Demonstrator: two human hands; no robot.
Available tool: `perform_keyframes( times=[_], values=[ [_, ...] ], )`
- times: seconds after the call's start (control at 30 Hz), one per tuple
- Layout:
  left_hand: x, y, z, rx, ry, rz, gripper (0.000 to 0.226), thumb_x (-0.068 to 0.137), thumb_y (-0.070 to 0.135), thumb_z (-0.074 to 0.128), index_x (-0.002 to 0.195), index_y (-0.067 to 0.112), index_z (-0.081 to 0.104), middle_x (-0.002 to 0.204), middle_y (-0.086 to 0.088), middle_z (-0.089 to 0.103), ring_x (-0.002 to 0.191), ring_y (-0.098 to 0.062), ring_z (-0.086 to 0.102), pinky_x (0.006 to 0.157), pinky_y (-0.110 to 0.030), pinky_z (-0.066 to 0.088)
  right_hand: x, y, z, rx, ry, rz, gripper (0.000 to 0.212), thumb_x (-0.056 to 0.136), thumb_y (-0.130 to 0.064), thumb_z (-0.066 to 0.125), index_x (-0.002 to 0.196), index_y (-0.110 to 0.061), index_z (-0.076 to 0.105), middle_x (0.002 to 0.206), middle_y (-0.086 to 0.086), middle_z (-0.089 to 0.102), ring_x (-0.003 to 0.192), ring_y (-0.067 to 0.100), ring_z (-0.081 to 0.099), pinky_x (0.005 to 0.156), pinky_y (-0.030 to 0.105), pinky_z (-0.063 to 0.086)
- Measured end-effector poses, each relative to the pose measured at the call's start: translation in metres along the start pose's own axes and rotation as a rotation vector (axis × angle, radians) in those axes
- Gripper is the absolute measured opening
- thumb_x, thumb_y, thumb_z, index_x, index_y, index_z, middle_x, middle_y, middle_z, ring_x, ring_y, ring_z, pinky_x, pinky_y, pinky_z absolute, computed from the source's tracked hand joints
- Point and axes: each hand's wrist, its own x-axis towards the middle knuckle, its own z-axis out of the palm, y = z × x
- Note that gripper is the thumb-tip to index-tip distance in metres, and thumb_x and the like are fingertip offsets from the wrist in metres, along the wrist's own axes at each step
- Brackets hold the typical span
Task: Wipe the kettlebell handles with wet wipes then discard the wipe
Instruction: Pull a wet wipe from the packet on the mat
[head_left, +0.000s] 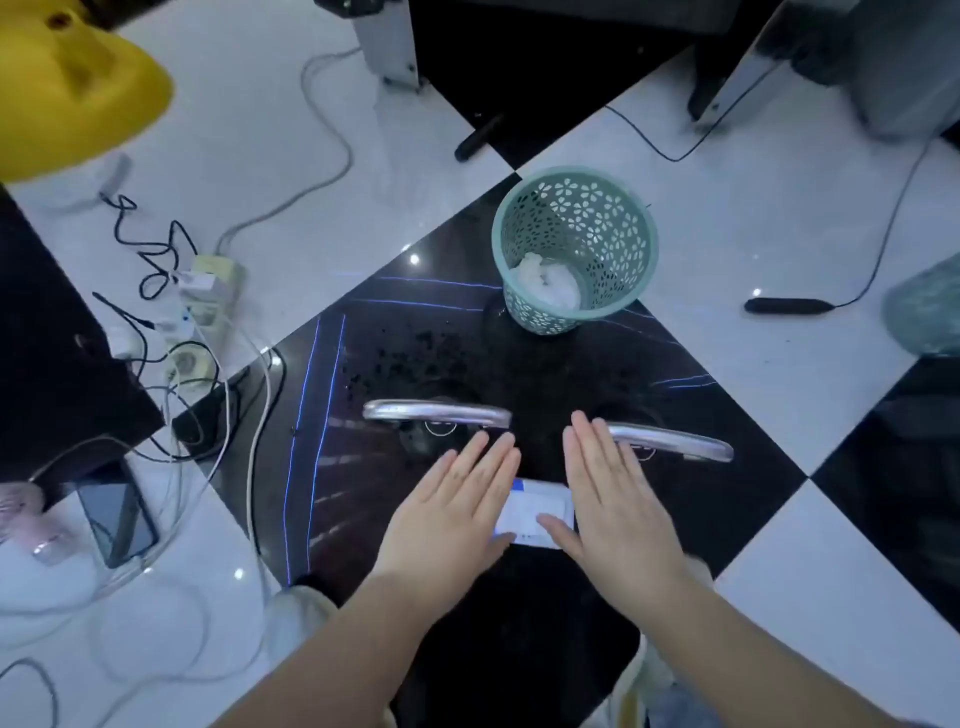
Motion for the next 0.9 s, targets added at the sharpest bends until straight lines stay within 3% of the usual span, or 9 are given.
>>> perform_keyframes(
  times=[0.1, 0.23, 0.33, 0.43, 0.47, 0.57, 0.67, 0.77, 0.9],
  values=[
    [-0.007, -0.002, 0.039, -0.026, -0.067, -0.004, 0.075, 0.091, 0.048, 0.048, 0.149, 0.006, 0.025, 0.157, -0.006, 0.021, 0.144, -0.024, 0.032, 0.114, -0.046, 0.02, 0.002, -0.003, 0.035, 0.012, -0.06, 0.012, 0.08, 0.09, -0.053, 0.037, 0.148, -0.001, 0.022, 0.159, 0.013, 0.016, 0.146, 0.027, 0.017, 0.114, 0.045, 0.018],
    [-0.006, -0.003, 0.095, 0.01, -0.218, 0.01, 0.072, 0.092, 0.05, 0.031, 0.149, 0.007, 0.021, 0.158, -0.005, 0.023, 0.144, -0.023, 0.031, 0.115, -0.044, 0.018, 0.004, -0.004, 0.095, 0.0, -0.103, -0.019, 0.078, 0.09, -0.052, 0.033, 0.148, -0.002, 0.016, 0.158, 0.012, 0.018, 0.145, 0.025, 0.019, 0.113, 0.043, 0.017],
    [-0.006, 0.001, 0.13, 0.009, -0.272, -0.013, 0.074, 0.093, 0.053, 0.033, 0.15, 0.008, 0.02, 0.158, -0.005, 0.024, 0.145, -0.022, 0.026, 0.121, -0.04, 0.016, 0.002, -0.004, 0.136, 0.03, -0.165, 0.011, 0.075, 0.09, -0.05, 0.031, 0.147, -0.003, 0.019, 0.158, 0.011, 0.02, 0.145, 0.024, 0.021, 0.113, 0.042, 0.015],
    [-0.001, 0.008, 0.158, 0.04, -0.336, -0.035, 0.079, 0.091, 0.054, 0.046, 0.15, 0.011, 0.015, 0.16, -0.005, 0.022, 0.146, -0.021, 0.02, 0.117, -0.038, 0.011, -0.002, 0.001, 0.172, 0.051, -0.214, 0.023, 0.071, 0.09, -0.046, 0.031, 0.145, -0.002, 0.027, 0.156, 0.012, 0.027, 0.143, 0.025, 0.028, 0.111, 0.043, 0.017],
    [0.002, 0.011, 0.165, 0.044, -0.36, -0.037, 0.079, 0.092, 0.053, 0.046, 0.15, 0.014, 0.01, 0.161, -0.005, 0.019, 0.148, -0.022, 0.017, 0.117, -0.038, 0.008, -0.002, 0.003, 0.181, 0.057, -0.234, 0.028, 0.07, 0.089, -0.046, 0.03, 0.145, -0.003, 0.027, 0.155, 0.012, 0.029, 0.142, 0.026, 0.031, 0.11, 0.044, 0.018],
    [0.007, 0.02, 0.188, 0.074, -0.392, 0.011, 0.072, 0.1, 0.052, 0.03, 0.151, 0.027, -0.013, 0.162, -0.004, -0.015, 0.15, -0.022, -0.01, 0.117, -0.037, -0.009, -0.008, 0.008, 0.202, 0.06, -0.259, 0.039, 0.07, 0.086, -0.047, 0.028, 0.144, -0.007, 0.029, 0.152, 0.012, 0.037, 0.139, 0.027, 0.036, 0.111, 0.043, 0.023],
    [0.011, 0.028, 0.2, 0.082, -0.44, -0.019, 0.065, 0.1, 0.055, 0.025, 0.151, 0.036, -0.01, 0.16, -0.006, -0.024, 0.149, -0.021, -0.016, 0.119, -0.038, -0.008, -0.013, 0.015, 0.212, 0.052, -0.273, 0.024, 0.066, 0.088, -0.048, 0.037, 0.141, -0.008, 0.044, 0.15, 0.013, 0.039, 0.137, 0.027, 0.04, 0.112, 0.038, 0.03],
    [0.008, 0.029, 0.205, 0.052, -0.495, -0.047, 0.062, 0.1, 0.053, 0.031, 0.151, 0.041, -0.002, 0.162, -0.007, -0.019, 0.15, -0.022, -0.012, 0.121, -0.038, -0.003, -0.014, 0.017, 0.21, 0.06, -0.304, 0.009, 0.061, 0.087, -0.045, 0.057, 0.14, -0.016, 0.048, 0.154, 0.013, 0.032, 0.141, 0.026, 0.032, 0.111, 0.036, 0.021],
    [0.003, 0.023, 0.208, 0.028, -0.554, -0.03, 0.057, 0.101, 0.049, 0.031, 0.151, 0.043, 0.005, 0.162, -0.003, -0.018, 0.15, -0.019, -0.012, 0.121, -0.037, -0.003, -0.008, 0.021, 0.211, 0.149, -0.366, -0.054, 0.054, 0.101, -0.04, 0.032, 0.152, -0.027, 0.018, 0.161, 0.006, -0.009, 0.148, 0.02, -0.01, 0.117, 0.031, -0.003]
  ],
)
